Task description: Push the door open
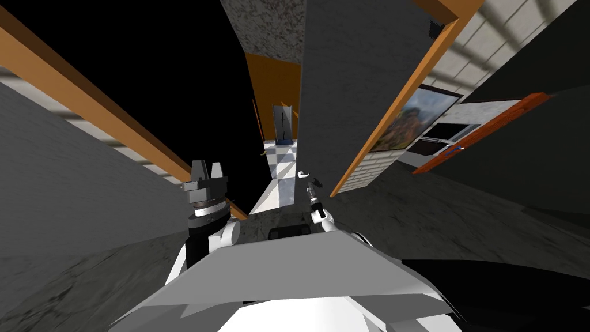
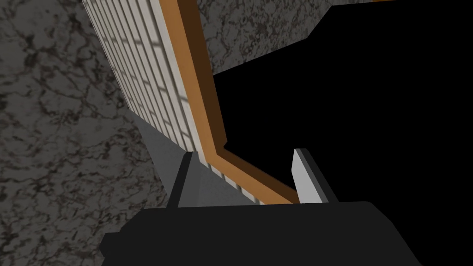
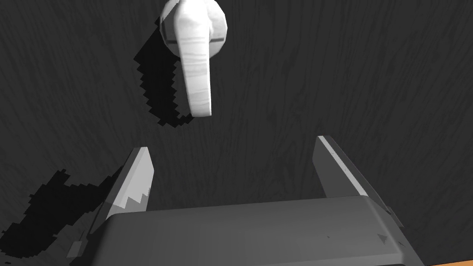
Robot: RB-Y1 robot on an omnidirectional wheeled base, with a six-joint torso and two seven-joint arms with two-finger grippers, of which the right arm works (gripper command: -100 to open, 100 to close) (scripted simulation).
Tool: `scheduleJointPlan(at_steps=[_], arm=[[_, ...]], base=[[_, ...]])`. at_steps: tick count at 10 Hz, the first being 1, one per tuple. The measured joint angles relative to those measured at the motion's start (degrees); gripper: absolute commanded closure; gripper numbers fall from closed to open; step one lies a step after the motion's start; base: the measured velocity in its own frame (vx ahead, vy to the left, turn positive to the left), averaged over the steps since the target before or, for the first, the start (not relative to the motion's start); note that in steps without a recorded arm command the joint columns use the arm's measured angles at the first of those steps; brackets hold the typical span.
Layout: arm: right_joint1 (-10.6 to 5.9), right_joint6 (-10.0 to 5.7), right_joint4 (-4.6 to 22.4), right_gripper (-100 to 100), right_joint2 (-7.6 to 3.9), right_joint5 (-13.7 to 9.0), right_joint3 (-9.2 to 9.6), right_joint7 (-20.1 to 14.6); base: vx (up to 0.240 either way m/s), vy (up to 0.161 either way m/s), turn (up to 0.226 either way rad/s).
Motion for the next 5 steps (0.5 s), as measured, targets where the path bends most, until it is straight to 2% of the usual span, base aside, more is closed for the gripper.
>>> scheduleJointPlan(at_steps=[3,4,5], arm=[[-1.39,-0.52,3.43,-100,0.24,-0.01,0.03,-0.25],[-1.56,-0.4,4.11,-100,0.35,0.04,0.13,-0.4],[-1.58,-0.34,4.17,-100,0.36,0.05,0.14,-0.44]], base=[[0.035,-0.075,0.082],[0.021,-0.043,0.022],[0.13,0.013,0.028]])
